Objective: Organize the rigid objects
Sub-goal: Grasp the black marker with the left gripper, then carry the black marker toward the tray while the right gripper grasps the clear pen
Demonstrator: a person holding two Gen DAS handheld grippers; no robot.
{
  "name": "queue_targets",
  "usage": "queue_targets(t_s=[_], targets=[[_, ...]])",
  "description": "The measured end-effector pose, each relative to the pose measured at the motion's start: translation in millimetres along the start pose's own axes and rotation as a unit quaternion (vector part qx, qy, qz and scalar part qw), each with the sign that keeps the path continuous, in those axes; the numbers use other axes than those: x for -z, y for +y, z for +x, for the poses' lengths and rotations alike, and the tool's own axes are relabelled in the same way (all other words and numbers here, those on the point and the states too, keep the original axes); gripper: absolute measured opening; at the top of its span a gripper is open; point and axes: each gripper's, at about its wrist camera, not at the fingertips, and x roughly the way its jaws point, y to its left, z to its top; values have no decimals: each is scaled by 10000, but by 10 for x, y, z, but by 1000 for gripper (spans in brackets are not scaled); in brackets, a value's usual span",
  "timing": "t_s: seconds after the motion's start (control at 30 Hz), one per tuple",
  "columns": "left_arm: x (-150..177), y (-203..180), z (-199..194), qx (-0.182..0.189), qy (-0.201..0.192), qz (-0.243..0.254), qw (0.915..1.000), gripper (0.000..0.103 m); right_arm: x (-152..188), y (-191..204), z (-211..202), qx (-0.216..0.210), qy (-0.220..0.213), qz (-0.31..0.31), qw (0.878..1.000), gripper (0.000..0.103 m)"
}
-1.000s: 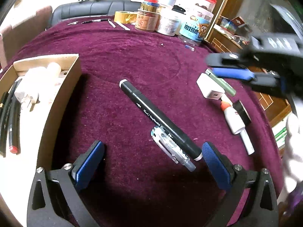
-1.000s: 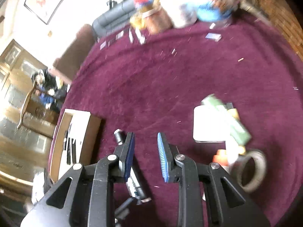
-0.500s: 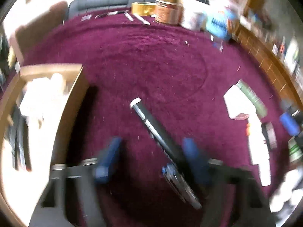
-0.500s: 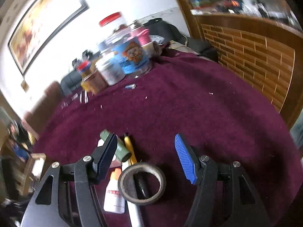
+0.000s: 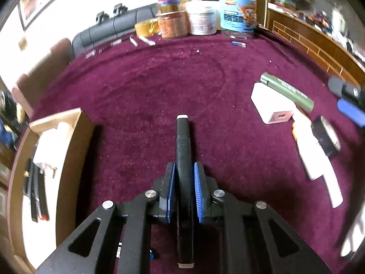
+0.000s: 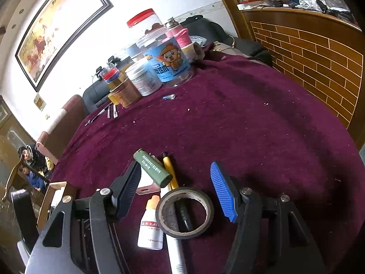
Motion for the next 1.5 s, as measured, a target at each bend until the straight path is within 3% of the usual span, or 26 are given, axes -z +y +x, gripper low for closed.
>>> queue_targets(t_s=[0.03,0.1,0.17,0.27,0.43,0.53,0.6,0.7,0.77,0.87,0.97,1.03,1.1,1.23,1.5], targets=[[-6,2,-10,50,45,28,10000,11,3,-4,-6,12,-4,-6,10000,62],[-47,126,-51,501,151,-293,9982,11,9,-15,-8,68,-31,-23,10000,62],[-65,240,-185,664,-22,-548,9963,11,7,-23,3,120,-32,-35,9999,62],[-46,503,-491,1143,-289,-989,9881,11,12,-27,22,206,-12,-48,9998,62],[163,962,-1008,1642,-633,-1527,9725,11,16,10,50,389,-35,-217,9990,62],[343,1226,-1290,1698,-872,-1665,9674,11,31,58,54,417,-48,-360,9985,62],[463,1379,-1461,1558,-1042,-1643,9684,11,48,141,26,339,-88,-516,9981,62],[623,1585,-1621,1235,-1195,-1567,9726,11,180,511,-58,-286,207,-979,9946,62],[713,1720,-1644,1125,-1218,-1623,9727,11,389,915,-38,-850,735,-1582,9810,62],[838,1976,-1558,1135,-1151,-1939,9676,11,840,1564,121,-1411,1631,-2707,9382,63],[983,2185,-1488,1263,-1069,-2260,9600,11,1272,2060,308,-1240,1908,-3842,8947,63],[1094,2293,-1497,1200,-1092,-2330,9589,11,1412,2221,417,-1101,1966,-4215,8784,62],[1199,2420,-1501,1141,-1085,-2449,9567,11,1483,2318,531,-962,2039,-4393,8696,58],[1395,2681,-1454,979,-1035,-2698,9523,11,1389,2281,621,-842,2104,-4122,8824,13],[1523,2950,-1187,1042,-786,-3012,9446,11,1193,2091,442,-1071,2173,-3028,9218,13]])
